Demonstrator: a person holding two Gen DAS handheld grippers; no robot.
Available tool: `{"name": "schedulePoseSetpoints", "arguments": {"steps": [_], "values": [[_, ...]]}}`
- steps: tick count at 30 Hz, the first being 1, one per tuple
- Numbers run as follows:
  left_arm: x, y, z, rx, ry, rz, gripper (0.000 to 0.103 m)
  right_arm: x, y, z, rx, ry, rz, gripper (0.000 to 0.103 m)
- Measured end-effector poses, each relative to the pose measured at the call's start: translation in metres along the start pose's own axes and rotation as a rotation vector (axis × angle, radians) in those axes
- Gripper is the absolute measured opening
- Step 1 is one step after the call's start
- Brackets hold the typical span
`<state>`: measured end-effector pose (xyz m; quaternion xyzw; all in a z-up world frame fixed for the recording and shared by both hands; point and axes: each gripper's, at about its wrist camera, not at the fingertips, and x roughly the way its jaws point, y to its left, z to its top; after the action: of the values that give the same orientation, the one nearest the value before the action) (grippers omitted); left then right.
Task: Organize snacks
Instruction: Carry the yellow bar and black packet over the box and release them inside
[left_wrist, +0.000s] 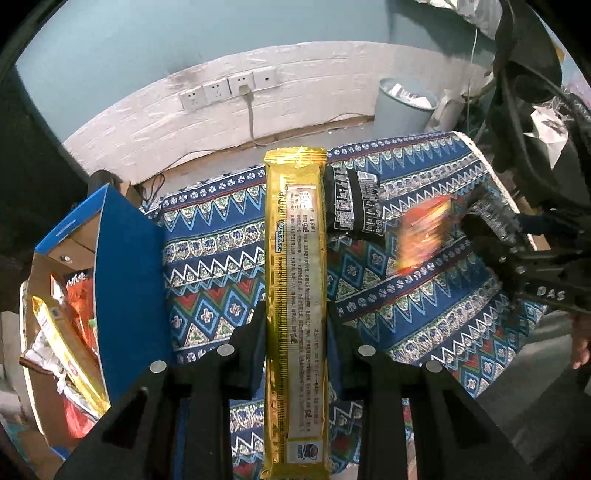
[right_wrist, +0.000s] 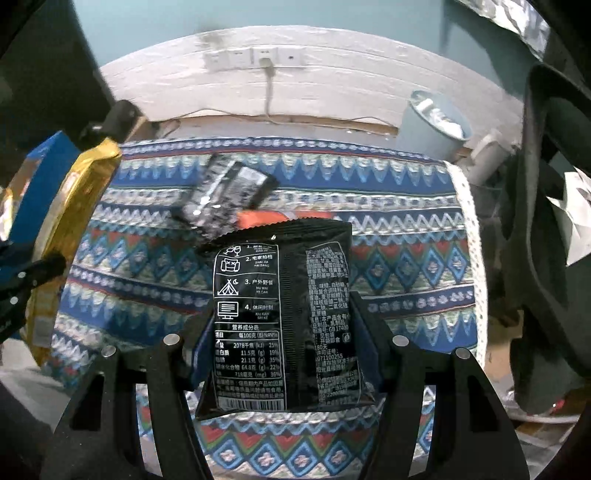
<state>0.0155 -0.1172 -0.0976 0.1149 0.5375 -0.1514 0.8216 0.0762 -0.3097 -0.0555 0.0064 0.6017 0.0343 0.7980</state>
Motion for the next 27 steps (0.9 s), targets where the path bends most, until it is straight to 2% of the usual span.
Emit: {"name": "schedulePoseSetpoints", "arguments": {"steps": [4,13,21,27], "values": [[-0.004,0.007,-0.004,-0.002,-0.009,0.001,0.028,0.002,0.013,0.001,-0.032,0.001,0.008,0.064],[-0.025,0.024,-0.011,-0.002,-0.060,0.066,0.029,-0.017,0.043,0.010,-0.086,-0.036,0.015,0.064],[-0.059,0.034,-0.014,0.030,-0.153,0.149,0.028,-0.038,0.070,0.024,-0.120,-0.085,0.046,0.064],[-0.082,0.046,-0.015,0.029,-0.203,0.170,0.028,-0.053,0.095,0.036,-0.152,-0.121,0.073,0.064]]}}
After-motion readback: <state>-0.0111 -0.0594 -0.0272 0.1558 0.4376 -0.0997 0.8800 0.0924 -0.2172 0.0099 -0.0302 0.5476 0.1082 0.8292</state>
